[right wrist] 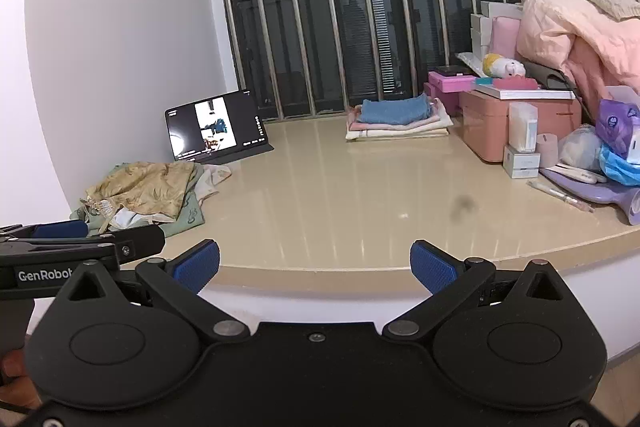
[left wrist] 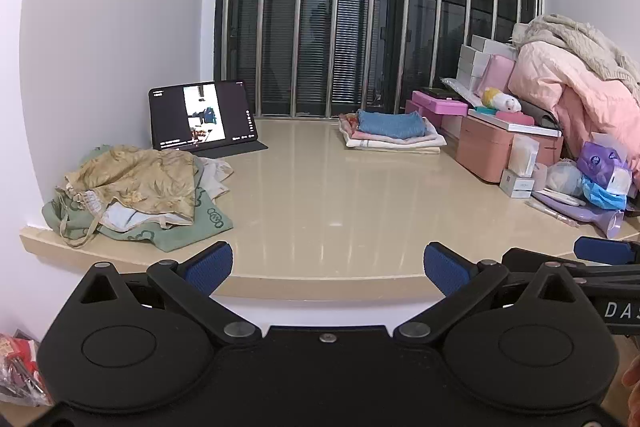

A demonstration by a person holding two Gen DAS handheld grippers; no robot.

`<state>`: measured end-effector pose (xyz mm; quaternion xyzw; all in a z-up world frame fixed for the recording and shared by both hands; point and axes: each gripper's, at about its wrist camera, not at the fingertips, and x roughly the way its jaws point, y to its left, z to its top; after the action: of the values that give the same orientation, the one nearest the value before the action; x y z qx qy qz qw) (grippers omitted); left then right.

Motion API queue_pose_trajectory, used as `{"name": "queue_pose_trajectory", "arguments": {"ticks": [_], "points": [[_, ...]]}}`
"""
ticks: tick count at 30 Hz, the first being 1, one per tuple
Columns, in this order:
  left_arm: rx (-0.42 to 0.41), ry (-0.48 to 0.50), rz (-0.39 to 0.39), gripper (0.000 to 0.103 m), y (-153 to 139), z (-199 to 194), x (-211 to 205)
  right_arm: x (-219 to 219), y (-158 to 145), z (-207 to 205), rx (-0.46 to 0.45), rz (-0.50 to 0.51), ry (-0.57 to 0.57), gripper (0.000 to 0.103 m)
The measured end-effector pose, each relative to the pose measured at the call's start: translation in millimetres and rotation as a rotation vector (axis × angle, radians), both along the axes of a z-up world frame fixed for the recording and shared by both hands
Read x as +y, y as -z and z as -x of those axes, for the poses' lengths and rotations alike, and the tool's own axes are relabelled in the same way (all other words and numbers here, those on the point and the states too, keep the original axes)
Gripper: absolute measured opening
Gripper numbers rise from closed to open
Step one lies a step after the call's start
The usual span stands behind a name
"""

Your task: Fold clothes

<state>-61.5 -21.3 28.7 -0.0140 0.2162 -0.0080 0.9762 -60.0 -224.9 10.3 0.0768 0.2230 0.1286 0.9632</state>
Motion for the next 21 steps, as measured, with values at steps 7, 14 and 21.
{"name": "queue_pose_trajectory", "arguments": {"ticks": [7,14,21], "points": [[-0.004,-0.005,-0.020,0.102,-0.2,-0.2,-3.3,0.1,1.6,-0.4,0.005,-0.002,0.003,0.103],[0.001,-0.004,-0.019,0.102,0.5,-0.8,-2.6,-1.0,2.6,-2.6,0.012,-0.008,0.003,0.103],[0.005,-0.004,-0.017,0.102,1.4,-1.3,-1.6,0.5,2.7,-3.0,0.011,-0.001,0.004,0.103]]}}
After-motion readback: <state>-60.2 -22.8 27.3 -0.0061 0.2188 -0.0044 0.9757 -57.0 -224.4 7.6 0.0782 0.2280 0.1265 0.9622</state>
